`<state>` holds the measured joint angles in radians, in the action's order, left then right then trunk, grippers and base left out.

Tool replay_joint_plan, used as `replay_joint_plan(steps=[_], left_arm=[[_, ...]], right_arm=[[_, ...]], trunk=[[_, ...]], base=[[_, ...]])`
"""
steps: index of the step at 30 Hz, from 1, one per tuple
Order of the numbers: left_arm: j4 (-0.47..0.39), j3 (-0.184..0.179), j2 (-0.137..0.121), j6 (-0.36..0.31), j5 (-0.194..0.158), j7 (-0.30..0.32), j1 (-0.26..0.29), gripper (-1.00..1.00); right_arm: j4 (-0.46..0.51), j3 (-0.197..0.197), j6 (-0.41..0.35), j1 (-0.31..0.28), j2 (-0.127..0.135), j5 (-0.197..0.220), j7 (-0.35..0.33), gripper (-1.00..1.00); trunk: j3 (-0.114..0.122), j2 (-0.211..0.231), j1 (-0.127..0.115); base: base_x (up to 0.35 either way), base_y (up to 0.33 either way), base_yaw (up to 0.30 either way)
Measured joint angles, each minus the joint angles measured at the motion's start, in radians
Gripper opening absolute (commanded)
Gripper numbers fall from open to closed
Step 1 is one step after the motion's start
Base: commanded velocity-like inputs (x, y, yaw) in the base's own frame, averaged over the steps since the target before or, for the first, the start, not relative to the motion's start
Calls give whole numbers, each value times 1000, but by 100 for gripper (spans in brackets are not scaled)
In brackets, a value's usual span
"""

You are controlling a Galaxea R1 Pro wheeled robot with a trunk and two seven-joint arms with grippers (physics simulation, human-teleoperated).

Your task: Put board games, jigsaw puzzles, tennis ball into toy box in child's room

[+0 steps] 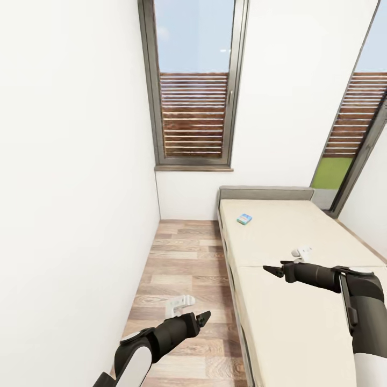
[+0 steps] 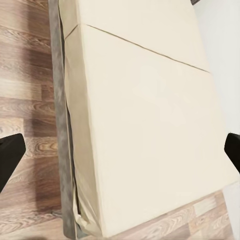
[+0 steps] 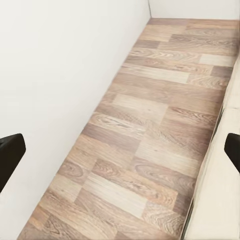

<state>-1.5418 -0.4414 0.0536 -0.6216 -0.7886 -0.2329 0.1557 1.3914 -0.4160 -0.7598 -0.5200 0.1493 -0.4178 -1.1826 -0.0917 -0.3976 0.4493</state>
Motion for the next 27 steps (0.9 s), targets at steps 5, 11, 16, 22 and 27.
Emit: replay_joint_plan(steps=[5, 11, 16, 22, 27], left_arm=[[0, 0, 0, 0, 0, 0, 0, 100], [2, 1, 0, 0, -1, -1, 1, 100], [5, 1, 0, 0, -1, 0, 1, 100], [7, 2, 0, 0, -1, 0, 1, 100], [7, 2, 0, 0, 0, 0, 1, 100]], right_arm=[[1, 0, -1, 0, 0, 0, 0, 100], [1, 0, 0, 0, 0, 1, 0, 100], [2, 0, 0, 0, 0, 2, 0, 100], [2, 0, 1, 0, 0, 2, 0, 100], [2, 0, 1, 0, 0, 2, 0, 100]], trunk=[[0, 0, 0], [0, 0, 0], [0, 0, 0], [0, 0, 0], [0, 0, 0]], base=[[0, 0, -36], [0, 2, -16], [0, 84, -6], [0, 135, -3], [0, 63, -1]])
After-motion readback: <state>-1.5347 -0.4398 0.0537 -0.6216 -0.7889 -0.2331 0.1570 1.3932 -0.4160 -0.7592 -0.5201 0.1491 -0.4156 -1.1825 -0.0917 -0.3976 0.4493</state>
